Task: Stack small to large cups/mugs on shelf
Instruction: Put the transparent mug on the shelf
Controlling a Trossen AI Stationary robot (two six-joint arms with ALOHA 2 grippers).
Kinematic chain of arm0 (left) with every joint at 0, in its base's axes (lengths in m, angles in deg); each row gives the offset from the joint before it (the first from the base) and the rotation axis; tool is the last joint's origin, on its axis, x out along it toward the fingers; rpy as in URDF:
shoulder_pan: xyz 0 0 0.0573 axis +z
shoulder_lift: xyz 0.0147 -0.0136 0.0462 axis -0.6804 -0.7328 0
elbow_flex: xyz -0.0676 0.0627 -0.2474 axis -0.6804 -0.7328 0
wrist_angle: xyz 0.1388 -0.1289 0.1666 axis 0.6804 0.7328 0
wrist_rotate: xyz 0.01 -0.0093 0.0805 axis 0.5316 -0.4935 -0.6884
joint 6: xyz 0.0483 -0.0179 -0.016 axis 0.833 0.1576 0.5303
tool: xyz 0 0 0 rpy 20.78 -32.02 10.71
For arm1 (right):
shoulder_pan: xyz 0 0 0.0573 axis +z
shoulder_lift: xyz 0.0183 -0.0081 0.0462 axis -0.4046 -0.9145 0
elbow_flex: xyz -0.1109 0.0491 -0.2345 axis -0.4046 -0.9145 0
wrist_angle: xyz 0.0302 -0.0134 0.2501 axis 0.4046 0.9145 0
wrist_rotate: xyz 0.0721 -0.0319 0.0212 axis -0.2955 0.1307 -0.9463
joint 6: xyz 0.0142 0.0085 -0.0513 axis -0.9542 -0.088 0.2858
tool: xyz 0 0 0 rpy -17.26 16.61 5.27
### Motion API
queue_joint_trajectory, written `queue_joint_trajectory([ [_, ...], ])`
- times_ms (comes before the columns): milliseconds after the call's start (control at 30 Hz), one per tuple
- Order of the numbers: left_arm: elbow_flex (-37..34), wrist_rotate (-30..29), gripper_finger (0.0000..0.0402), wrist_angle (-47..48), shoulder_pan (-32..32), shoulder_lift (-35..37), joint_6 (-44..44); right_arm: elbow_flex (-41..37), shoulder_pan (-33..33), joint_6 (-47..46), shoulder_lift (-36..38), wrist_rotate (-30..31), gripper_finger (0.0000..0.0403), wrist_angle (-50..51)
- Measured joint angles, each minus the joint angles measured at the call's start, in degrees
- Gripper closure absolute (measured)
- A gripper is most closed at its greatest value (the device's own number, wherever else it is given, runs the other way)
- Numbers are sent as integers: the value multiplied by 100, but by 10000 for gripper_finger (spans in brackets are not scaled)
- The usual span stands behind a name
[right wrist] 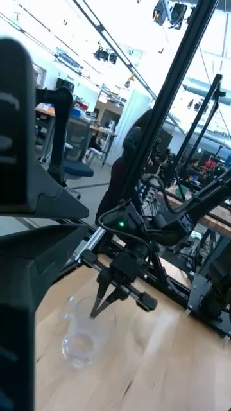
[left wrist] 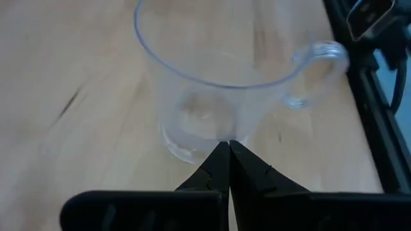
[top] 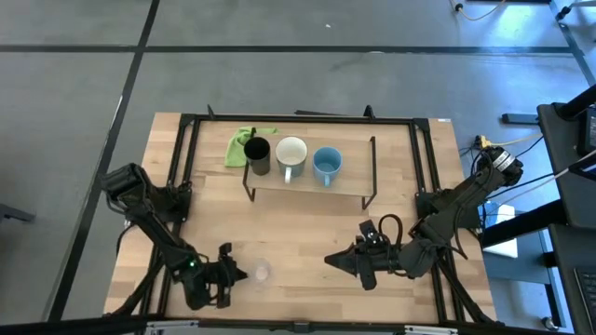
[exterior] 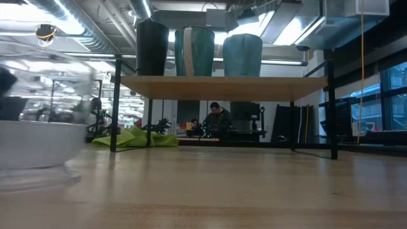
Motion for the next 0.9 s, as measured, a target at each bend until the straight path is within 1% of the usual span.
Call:
queue_joint_trajectory([
  [100,-72,79,401,-373,201,0,342,0,2,4,0,0,375,-69],
  [300,-84,529,401,-533,674,0,923,0,2,20,0,-2,375,-78],
  [500,-84,612,401,-1026,1084,0,1472,0,2,22,0,-2,375,-76],
  [633,-84,980,401,-1327,1374,0,1808,0,2,22,0,-4,375,-74],
  [700,-84,1108,401,-1459,1466,0,1942,0,2,24,0,-7,375,-76],
  [900,-84,1256,401,-1805,1685,-29,2138,0,93,36,0,-4,375,-73],
])
